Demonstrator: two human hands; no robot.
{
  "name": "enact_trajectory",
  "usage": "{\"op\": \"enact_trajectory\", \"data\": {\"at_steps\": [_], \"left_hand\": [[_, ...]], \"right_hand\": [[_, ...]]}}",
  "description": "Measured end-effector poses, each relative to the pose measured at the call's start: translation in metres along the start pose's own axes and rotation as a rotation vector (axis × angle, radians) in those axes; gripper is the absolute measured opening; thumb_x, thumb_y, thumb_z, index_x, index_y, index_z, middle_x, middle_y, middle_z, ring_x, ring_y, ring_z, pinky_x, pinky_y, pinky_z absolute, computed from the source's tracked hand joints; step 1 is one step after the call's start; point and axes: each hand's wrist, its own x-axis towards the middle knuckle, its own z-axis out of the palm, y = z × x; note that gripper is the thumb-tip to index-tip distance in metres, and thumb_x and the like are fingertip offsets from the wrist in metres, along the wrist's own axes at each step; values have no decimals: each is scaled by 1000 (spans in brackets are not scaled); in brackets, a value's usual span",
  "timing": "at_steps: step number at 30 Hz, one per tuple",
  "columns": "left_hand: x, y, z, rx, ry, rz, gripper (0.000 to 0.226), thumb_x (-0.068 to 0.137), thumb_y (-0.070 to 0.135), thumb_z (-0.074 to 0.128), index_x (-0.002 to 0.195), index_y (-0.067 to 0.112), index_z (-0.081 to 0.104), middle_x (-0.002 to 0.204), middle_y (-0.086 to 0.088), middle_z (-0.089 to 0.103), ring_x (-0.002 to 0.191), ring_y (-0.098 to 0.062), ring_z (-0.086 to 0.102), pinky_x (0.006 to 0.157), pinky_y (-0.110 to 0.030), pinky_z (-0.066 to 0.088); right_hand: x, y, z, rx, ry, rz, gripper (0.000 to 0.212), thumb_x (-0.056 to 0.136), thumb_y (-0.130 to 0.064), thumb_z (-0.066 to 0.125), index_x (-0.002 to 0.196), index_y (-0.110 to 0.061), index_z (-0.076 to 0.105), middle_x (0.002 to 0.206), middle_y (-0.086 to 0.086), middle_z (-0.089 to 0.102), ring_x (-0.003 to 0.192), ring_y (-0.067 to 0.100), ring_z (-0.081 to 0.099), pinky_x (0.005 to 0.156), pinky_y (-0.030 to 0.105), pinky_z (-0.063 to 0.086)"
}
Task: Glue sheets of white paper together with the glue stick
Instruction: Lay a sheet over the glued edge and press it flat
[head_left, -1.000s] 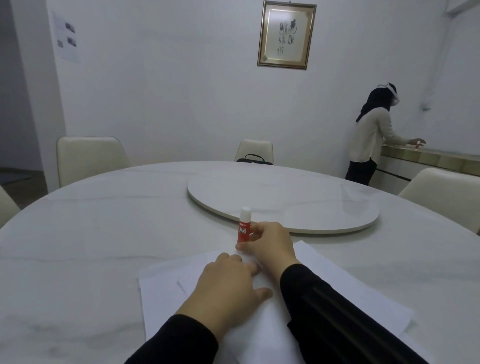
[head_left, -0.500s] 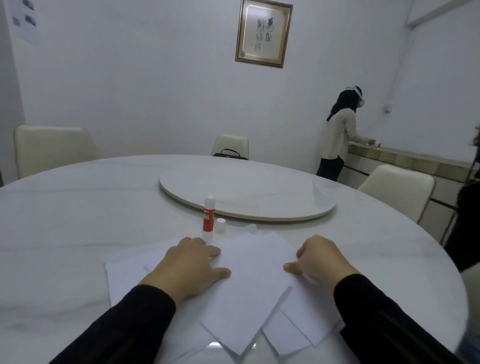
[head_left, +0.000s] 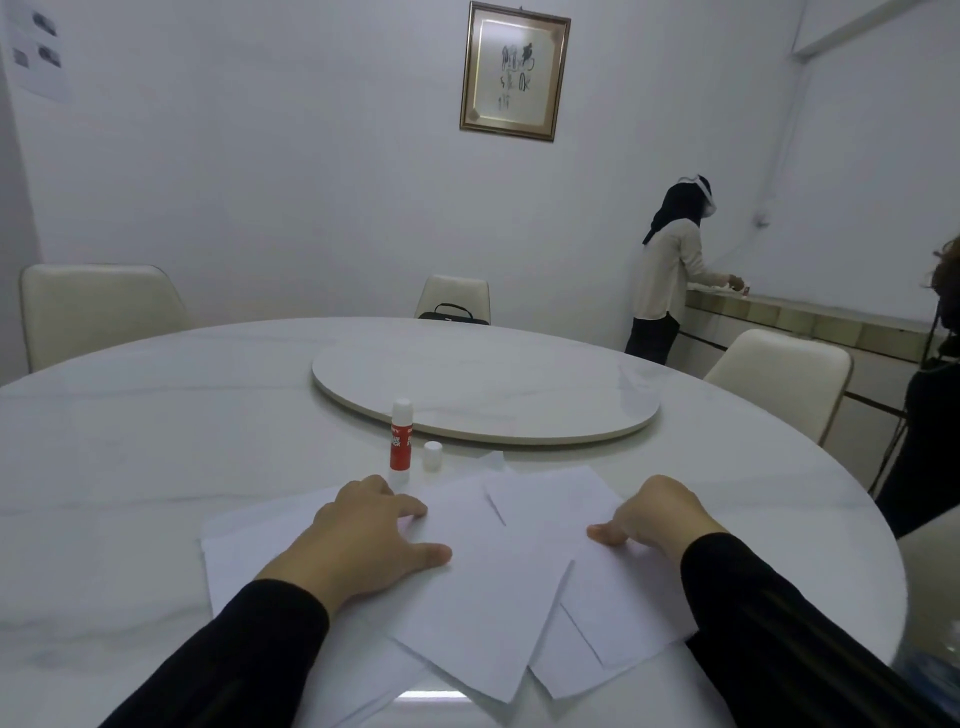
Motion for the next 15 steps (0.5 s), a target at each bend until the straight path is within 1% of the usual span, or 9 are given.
{"op": "enact_trajectory", "data": {"at_steps": [1,2,4,5,6,8,11,13,15], "left_hand": [[0,0,0,15,-1,5,70,68,74,56,131,43,46,129,8,39,123,-14,36,102,-30,33],[-1,2,1,41,8,9,69,69,74,55,131,43,46,128,7,40,122,-14,36,101,-30,33],[-3,7,3,112,42,24,68,71,74,51,131,43,45,126,6,41,121,-15,36,99,-31,32],[-4,10,5,144,60,36,68,72,75,49,131,42,45,124,5,41,120,-16,35,99,-31,31],[-4,12,6,158,70,47,68,73,75,47,131,41,45,123,5,41,120,-16,35,99,-31,31],[-4,11,7,112,51,49,65,76,73,47,132,39,46,127,5,39,122,-15,33,100,-31,31],[-3,4,-3,-55,-69,31,57,82,63,51,133,38,47,144,10,32,132,-13,29,109,-32,26],[-2,2,-6,16,-123,65,59,83,60,52,137,39,42,150,12,28,137,-13,26,113,-34,21],[-3,7,-2,120,-77,78,62,81,63,49,137,38,40,147,11,33,135,-15,29,110,-36,21]], "right_hand": [[0,2,-2,20,8,16,67,61,-55,79,102,-10,51,105,3,60,111,26,55,89,30,43],[-1,4,-4,56,25,21,66,57,-54,82,96,-11,48,100,2,59,108,25,56,87,29,44],[-2,9,-6,144,73,-19,59,57,-44,85,86,-8,49,80,1,56,89,24,57,67,26,44],[-3,13,-7,199,116,-58,50,61,-37,84,84,-6,52,73,1,55,80,23,56,56,24,40],[-4,16,-9,252,160,-97,40,66,-31,81,83,-5,56,71,2,55,74,22,54,51,24,36],[-6,24,-18,335,238,-172,21,76,-23,73,80,-5,61,75,6,59,71,23,54,55,27,37],[-7,33,-40,478,376,-265,15,86,-19,63,82,-5,62,86,14,64,80,30,55,69,31,39],[-10,39,-58,527,528,-288,17,90,-21,56,84,-5,60,88,16,62,84,33,55,72,34,40],[-13,44,-75,556,715,-288,19,92,-21,53,89,-4,61,88,19,61,84,34,55,73,37,40]]}}
